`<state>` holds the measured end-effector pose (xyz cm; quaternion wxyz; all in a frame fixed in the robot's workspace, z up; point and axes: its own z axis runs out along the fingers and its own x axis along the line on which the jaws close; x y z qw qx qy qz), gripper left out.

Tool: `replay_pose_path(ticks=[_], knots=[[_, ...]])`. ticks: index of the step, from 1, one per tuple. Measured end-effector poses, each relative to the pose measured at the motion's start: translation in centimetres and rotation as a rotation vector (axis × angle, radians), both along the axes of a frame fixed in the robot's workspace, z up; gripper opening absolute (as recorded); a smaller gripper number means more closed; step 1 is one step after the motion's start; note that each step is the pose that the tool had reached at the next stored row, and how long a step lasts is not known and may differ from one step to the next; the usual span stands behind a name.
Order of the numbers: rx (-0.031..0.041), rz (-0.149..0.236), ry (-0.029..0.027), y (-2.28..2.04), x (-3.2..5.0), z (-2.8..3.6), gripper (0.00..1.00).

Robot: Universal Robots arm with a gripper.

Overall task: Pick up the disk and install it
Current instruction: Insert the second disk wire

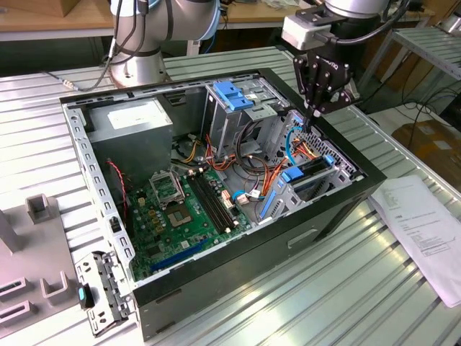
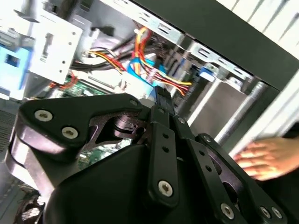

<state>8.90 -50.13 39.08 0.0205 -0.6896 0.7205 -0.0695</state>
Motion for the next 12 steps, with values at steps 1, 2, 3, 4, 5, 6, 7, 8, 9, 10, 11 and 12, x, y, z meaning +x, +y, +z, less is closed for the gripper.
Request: replay_pose_path(ticks=[1, 2, 3, 4, 5, 6, 7, 8, 9, 10, 11, 12], knots=[[-0.0401, 0.000, 0.0000, 0.27, 0.01, -0.02, 0.11], [-0.0732, 0.000, 0.0000, 0.66, 0.00, -0.05, 0.11], [-0.0912, 0.000, 0.0000, 0.99, 0.01, -0.09, 0.11], [-0.0930, 0.000, 0.0000, 1.32, 0.01, -0.16, 0.11], [-0.0933, 0.000, 0.0000, 1.64, 0.02, -0.20, 0.17], [-0.0938, 0.000, 0.0000, 1.99, 0.02, -0.25, 0.24], [-0.1029, 0.000, 0.0000, 2.46, 0.02, -0.36, 0.24], [-0.1100, 0.000, 0.0000, 2.75, 0.02, -0.49, 0.24], [-0.1178, 0.000, 0.0000, 2.99, 0.02, -0.67, 0.24], [-0.1219, 0.000, 0.0000, 3.11, 0.02, -0.85, 0.24], [-0.1241, 0.000, 0.0000, 3.19, 0.02, -1.01, 0.24], [-0.1272, 0.000, 0.0000, 3.24, 0.02, -1.21, 0.24]])
